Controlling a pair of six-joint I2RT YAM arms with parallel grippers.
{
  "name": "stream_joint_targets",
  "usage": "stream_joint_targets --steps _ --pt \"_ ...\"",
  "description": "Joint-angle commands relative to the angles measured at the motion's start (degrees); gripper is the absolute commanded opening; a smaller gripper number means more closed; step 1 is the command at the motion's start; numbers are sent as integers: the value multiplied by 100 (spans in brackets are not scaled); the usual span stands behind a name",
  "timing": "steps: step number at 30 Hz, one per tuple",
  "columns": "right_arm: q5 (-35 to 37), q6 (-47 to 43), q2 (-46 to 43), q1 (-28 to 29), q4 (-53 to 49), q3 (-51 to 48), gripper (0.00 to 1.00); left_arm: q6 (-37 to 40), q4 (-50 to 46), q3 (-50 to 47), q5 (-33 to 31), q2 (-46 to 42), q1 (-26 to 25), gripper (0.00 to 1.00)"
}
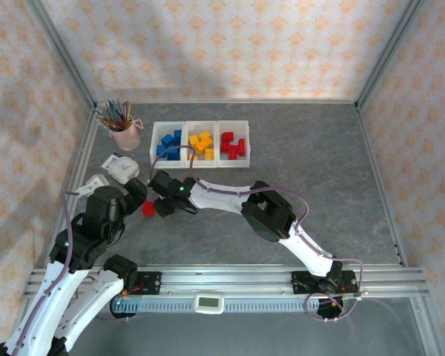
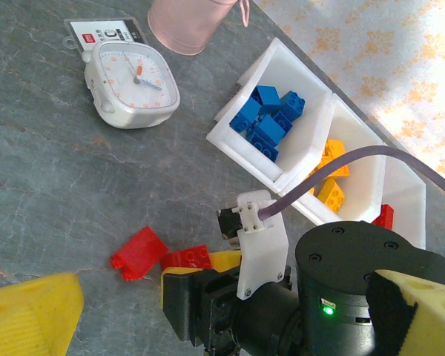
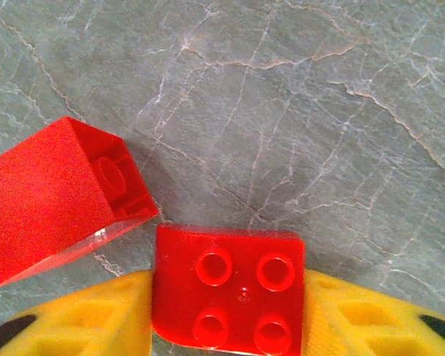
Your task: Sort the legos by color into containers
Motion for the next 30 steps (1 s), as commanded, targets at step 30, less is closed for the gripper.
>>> stream_joint_targets --steps 30 --pt "799 744 -2172 -3011 204 -1531 38 679 1936 -124 1194 1337 39 99"
